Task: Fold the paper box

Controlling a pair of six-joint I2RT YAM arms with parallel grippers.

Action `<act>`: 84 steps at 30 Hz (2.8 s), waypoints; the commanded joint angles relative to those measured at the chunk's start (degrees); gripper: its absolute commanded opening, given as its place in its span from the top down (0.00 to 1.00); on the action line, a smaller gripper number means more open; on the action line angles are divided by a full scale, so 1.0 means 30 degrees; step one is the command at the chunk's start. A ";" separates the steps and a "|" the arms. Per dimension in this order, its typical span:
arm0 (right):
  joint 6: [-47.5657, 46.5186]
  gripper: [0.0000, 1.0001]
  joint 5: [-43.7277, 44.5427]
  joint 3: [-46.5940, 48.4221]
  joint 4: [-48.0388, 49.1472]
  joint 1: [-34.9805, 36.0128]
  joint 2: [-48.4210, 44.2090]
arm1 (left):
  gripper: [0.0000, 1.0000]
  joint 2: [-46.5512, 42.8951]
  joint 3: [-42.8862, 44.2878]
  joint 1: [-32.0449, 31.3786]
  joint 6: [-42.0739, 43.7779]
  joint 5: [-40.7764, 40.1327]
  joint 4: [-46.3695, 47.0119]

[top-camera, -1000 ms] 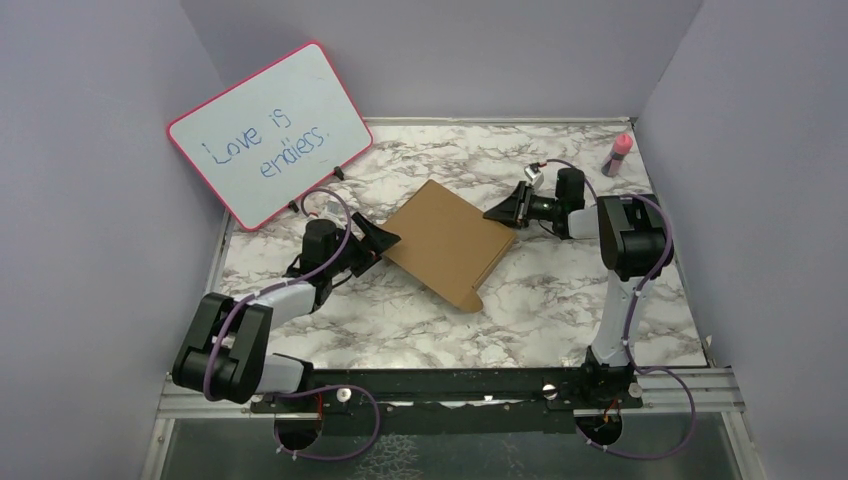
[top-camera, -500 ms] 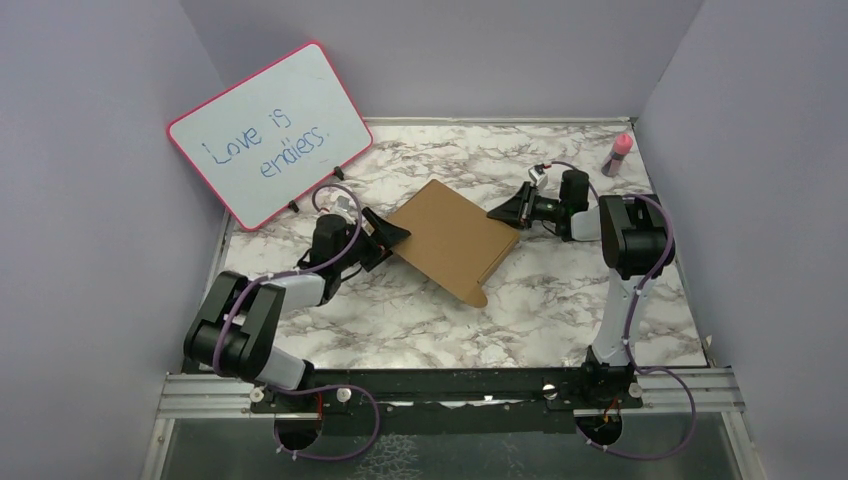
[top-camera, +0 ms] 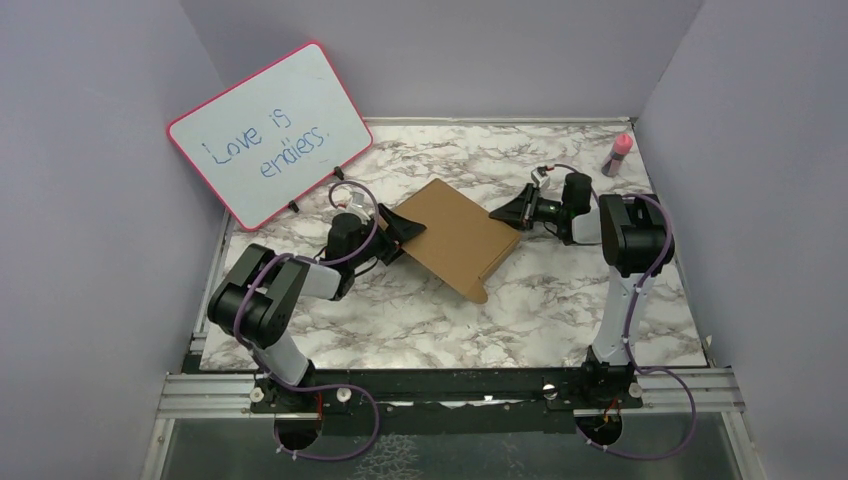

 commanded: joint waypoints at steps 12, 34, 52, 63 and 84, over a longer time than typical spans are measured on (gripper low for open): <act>-0.2872 0.86 0.0988 -0.0452 -0.4340 0.1161 -0.0233 | 0.21 -0.2537 -0.0444 -0.0731 -0.0754 -0.0360 0.3755; -0.8249 0.53 0.3200 0.4102 -1.1542 0.3324 -0.1636 | 0.22 -0.6896 -0.1139 -0.0762 0.0725 -0.2035 -0.1807; -0.9377 0.33 0.1874 0.6659 -1.2324 0.2564 -0.2131 | 0.21 -0.2829 0.2876 -0.0734 0.2025 -0.1631 -0.2621; -0.9758 0.33 -0.1082 0.6729 -1.1863 0.4478 -0.1620 | 0.21 -0.3126 0.2603 -0.0771 0.1826 -0.1484 -0.2628; -1.1725 0.27 0.3035 0.9357 -1.5504 0.5439 -0.2219 | 0.14 -0.7804 0.1817 0.0077 0.3351 -0.2435 -0.5887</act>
